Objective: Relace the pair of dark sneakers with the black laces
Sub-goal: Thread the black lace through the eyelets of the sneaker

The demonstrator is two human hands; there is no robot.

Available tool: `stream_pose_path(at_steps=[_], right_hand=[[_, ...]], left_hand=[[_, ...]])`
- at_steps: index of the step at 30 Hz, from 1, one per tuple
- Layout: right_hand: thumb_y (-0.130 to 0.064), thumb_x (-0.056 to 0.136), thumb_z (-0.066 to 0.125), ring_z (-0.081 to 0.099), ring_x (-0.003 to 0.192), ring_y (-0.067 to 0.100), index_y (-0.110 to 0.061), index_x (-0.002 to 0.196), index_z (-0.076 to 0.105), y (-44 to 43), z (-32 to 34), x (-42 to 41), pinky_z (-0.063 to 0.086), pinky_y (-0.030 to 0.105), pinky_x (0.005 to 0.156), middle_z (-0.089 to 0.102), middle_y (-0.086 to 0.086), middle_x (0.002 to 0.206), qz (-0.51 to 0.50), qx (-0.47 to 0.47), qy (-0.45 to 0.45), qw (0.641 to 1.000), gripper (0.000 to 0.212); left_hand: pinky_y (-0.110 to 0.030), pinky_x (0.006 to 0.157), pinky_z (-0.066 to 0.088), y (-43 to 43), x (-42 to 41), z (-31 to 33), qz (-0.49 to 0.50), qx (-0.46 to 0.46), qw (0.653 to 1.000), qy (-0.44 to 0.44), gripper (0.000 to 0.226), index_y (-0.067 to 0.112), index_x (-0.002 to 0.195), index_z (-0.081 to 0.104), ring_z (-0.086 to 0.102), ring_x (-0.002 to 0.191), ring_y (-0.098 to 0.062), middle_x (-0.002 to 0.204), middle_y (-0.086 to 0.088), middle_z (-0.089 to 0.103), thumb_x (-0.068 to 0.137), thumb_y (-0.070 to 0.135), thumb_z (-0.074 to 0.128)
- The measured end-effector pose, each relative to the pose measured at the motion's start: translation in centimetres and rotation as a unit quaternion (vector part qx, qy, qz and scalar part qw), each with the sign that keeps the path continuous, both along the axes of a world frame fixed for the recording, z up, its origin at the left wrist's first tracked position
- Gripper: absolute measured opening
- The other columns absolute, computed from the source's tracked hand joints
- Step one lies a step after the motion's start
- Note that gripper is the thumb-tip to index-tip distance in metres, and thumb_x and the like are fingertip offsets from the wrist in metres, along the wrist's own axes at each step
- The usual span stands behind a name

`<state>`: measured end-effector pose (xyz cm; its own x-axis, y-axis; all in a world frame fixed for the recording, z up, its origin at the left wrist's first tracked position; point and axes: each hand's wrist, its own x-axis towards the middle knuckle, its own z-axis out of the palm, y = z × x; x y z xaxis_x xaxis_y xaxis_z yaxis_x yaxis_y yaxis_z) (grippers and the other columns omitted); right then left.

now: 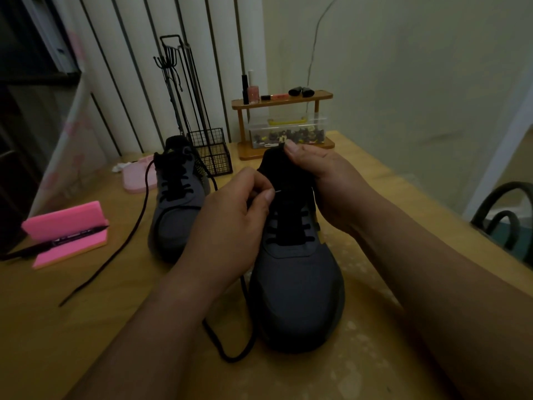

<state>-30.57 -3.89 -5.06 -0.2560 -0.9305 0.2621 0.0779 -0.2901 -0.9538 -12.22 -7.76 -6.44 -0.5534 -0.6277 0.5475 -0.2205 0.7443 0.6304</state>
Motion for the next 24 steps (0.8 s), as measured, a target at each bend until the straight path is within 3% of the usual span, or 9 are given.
stream_pose_path(at_steps=[11,17,24], right_hand=[[-0.031,0.106,0.056,0.071,0.096,0.026,0.013,0.120,0.061,-0.01,0.01,0.04,0.058,0.033,0.086,0.072,0.016,0.103,0.005,0.003,0.002,1.000,0.047],[-0.031,0.106,0.056,0.072,0.096,0.023,0.013,0.122,0.062,-0.04,-0.04,-0.03,0.059,0.028,0.083,0.072,0.016,0.105,-0.006,0.004,0.013,1.000,0.047],[-0.032,0.106,0.058,0.071,0.096,0.026,0.004,0.113,0.068,-0.13,-0.06,0.10,0.057,0.036,0.089,0.072,0.014,0.101,-0.006,0.005,0.006,1.000,0.038]], left_hand=[[-0.024,0.060,0.052,0.23,-0.52,-0.10,0.010,0.030,0.999,0.041,0.005,0.026,0.100,0.062,0.064,0.076,-0.008,0.080,0.005,0.064,0.103,0.030,0.063],[-0.015,0.061,0.049,0.00,0.13,0.18,-0.008,0.057,0.998,0.031,0.010,0.027,0.096,0.066,0.065,0.077,-0.006,0.083,0.009,0.068,0.103,0.021,0.063],[-0.018,0.067,0.054,0.18,-0.46,0.11,-0.019,0.052,0.997,0.047,0.010,0.022,0.096,0.069,0.068,0.084,-0.007,0.087,0.008,0.069,0.103,0.019,0.062]])
